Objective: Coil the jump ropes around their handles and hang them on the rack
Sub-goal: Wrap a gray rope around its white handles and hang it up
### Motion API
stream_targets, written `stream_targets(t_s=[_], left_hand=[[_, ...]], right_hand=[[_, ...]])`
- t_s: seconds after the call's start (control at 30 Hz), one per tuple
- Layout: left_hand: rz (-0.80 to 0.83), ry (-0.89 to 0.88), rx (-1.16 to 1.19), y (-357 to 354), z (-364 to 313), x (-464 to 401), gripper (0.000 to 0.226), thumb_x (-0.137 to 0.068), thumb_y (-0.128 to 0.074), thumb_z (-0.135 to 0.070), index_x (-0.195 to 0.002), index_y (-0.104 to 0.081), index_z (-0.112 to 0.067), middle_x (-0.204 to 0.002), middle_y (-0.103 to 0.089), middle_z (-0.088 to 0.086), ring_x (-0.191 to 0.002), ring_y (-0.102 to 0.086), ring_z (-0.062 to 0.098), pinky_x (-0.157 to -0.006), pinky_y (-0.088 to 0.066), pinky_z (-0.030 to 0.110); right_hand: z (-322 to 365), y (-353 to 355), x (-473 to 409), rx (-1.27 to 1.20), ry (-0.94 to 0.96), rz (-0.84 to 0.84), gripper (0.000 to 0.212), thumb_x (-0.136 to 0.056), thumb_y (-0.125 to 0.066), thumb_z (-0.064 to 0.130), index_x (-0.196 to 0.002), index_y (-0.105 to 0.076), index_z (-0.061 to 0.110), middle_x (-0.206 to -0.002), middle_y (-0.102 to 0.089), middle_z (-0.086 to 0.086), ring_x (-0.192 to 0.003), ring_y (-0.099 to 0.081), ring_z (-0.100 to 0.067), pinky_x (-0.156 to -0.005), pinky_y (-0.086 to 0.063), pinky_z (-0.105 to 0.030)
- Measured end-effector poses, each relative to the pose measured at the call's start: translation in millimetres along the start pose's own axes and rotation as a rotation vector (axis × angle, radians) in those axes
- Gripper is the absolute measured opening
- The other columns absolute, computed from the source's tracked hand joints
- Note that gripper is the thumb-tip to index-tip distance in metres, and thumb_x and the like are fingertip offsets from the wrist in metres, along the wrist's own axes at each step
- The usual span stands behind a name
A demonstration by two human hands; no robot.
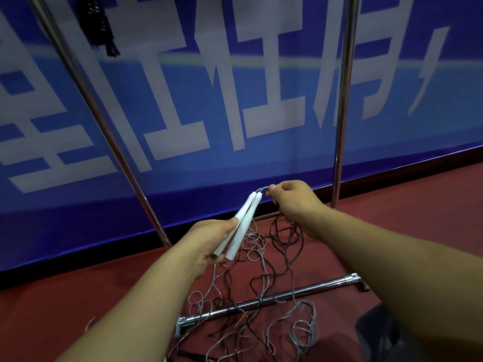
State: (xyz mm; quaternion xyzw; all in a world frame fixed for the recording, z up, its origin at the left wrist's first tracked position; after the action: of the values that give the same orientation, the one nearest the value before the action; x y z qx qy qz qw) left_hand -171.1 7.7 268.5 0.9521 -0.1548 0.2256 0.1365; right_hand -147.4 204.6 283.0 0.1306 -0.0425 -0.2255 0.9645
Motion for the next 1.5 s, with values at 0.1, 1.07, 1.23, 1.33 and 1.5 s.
stream_targets(t_s=[0.1, 1.07, 1.23, 1.33, 1.5], left_hand=[[-0.133, -0.001, -0.014, 9, 2, 0, 0.014, -0.097, -0.065, -0.032, -0.098, -0.064, -0.018, -0.094, -0.065, 0.0, -0.08, -0.058, 0.015, -0.073, -0.049, 0.034], [0.144, 0.102, 0.432, -13, -7, 16, 0.032, -0.099, -0.037, -0.009, -0.119, -0.059, 0.003, -0.116, -0.07, 0.022, -0.094, -0.067, 0.032, -0.083, -0.051, 0.042], [0.205, 0.218, 0.275, -15, 1, 19, 0.04, -0.094, -0.037, -0.018, -0.113, -0.063, 0.005, -0.122, -0.067, 0.026, -0.11, -0.066, 0.038, -0.094, -0.045, 0.048], [0.216, 0.23, 0.31, -14, 2, 19, 0.047, -0.093, -0.037, -0.022, -0.124, -0.062, 0.003, -0.124, -0.067, 0.024, -0.105, -0.068, 0.039, -0.082, -0.051, 0.046], [0.196, 0.161, 0.468, -11, 0, 8, 0.037, -0.103, -0.046, -0.039, -0.098, -0.064, -0.007, -0.068, -0.062, 0.009, -0.056, -0.061, 0.023, -0.072, -0.056, 0.039]], right_hand=[[2, -1, 7, -0.01, -0.025, 0.027, 0.032, -0.102, -0.055, 0.027, -0.081, -0.068, 0.007, -0.061, -0.051, 0.001, -0.05, -0.043, -0.008, -0.05, -0.034, -0.021], [10, -38, 34, 0.101, 0.074, 0.416, 0.026, -0.101, -0.059, 0.025, -0.09, -0.074, 0.007, -0.072, -0.069, -0.008, -0.061, -0.058, -0.016, -0.063, -0.05, -0.031], [13, -38, 40, 0.144, 0.089, 0.44, 0.027, -0.102, -0.056, 0.025, -0.091, -0.071, 0.006, -0.051, -0.058, 0.001, -0.038, -0.051, -0.008, -0.046, -0.041, -0.018], [18, -43, 44, 0.113, 0.147, 0.486, 0.026, -0.102, -0.057, 0.029, -0.093, -0.073, 0.011, -0.059, -0.062, -0.013, -0.041, -0.052, -0.014, -0.049, -0.045, -0.023], [21, -48, 49, 0.03, 0.135, 0.564, 0.028, -0.104, -0.052, 0.025, -0.104, -0.075, 0.008, -0.071, -0.066, -0.002, -0.051, -0.052, -0.004, -0.049, -0.041, -0.015]])
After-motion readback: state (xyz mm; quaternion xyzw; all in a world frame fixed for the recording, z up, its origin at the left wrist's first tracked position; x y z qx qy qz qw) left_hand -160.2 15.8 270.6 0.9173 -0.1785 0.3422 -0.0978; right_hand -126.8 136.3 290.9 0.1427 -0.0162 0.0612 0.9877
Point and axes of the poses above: each hand's wrist, its own x-axis away from the middle knuckle, its own y-axis out of the back of the hand, z = x × y, the point moved 5 cm from there along -x, towards the middle knuckle
